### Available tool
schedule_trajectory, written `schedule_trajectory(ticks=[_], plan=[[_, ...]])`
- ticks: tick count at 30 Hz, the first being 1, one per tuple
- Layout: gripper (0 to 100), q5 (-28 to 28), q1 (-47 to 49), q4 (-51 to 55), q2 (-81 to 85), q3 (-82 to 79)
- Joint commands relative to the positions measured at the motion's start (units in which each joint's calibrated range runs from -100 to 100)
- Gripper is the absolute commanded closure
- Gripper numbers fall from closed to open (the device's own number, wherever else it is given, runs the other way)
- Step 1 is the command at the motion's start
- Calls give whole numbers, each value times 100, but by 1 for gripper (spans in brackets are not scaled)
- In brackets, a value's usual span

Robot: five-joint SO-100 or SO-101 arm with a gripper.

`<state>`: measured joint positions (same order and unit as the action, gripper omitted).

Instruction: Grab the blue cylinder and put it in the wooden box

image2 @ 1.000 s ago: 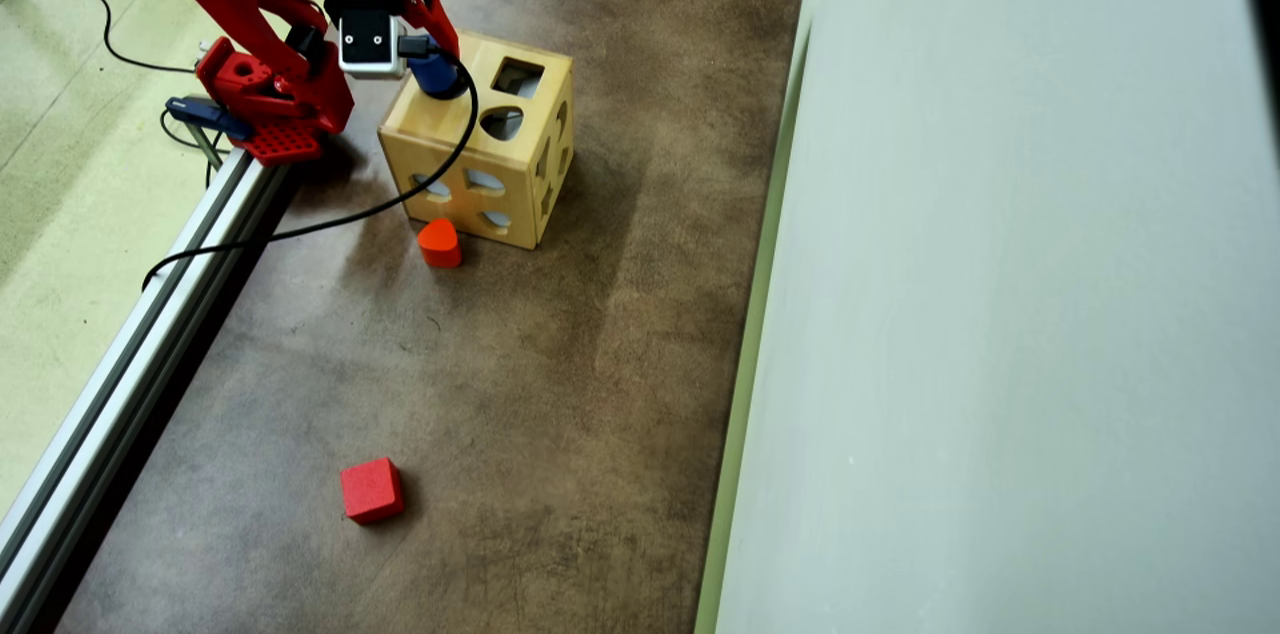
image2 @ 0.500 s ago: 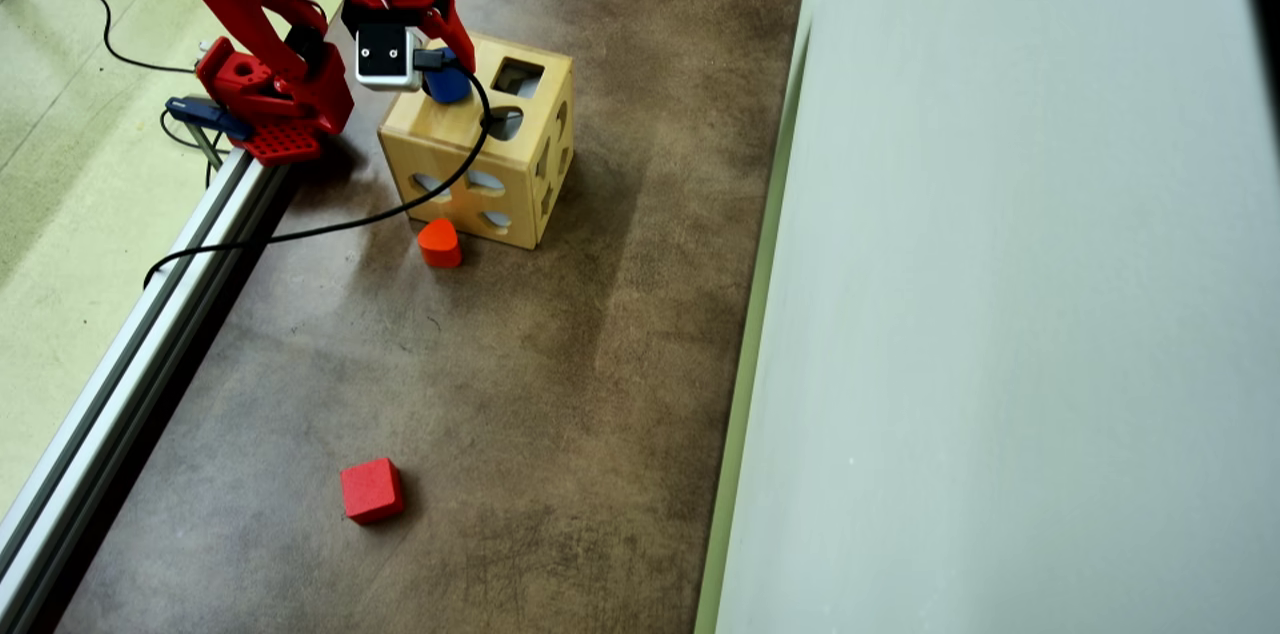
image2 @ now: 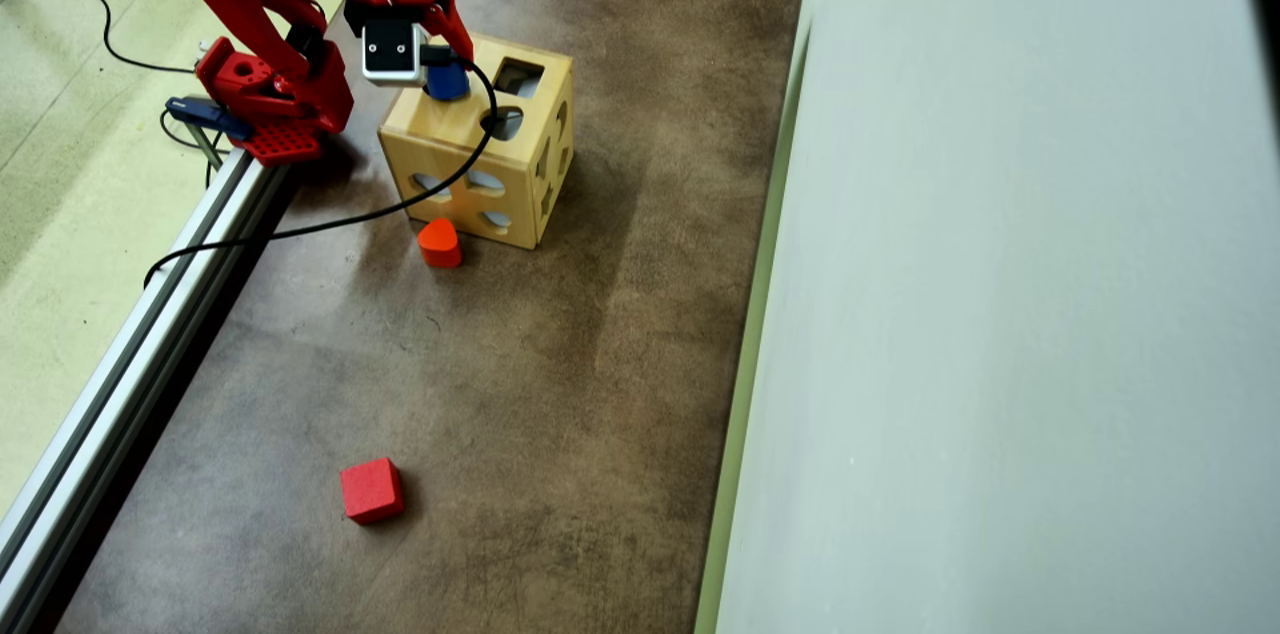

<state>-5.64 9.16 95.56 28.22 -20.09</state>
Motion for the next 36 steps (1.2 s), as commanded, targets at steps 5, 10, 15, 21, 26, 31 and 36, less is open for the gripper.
schedule_trajectory(ticks=[5,10,15,21,26,31,36], plan=[[85,-15,-32,122,299,32],[84,-15,-54,114,299,95],[81,-15,-69,114,299,95],[63,-15,-106,114,299,95],[61,-10,-106,114,307,113],[61,-15,-106,122,656,202],[61,-20,-77,227,1828,1070]])
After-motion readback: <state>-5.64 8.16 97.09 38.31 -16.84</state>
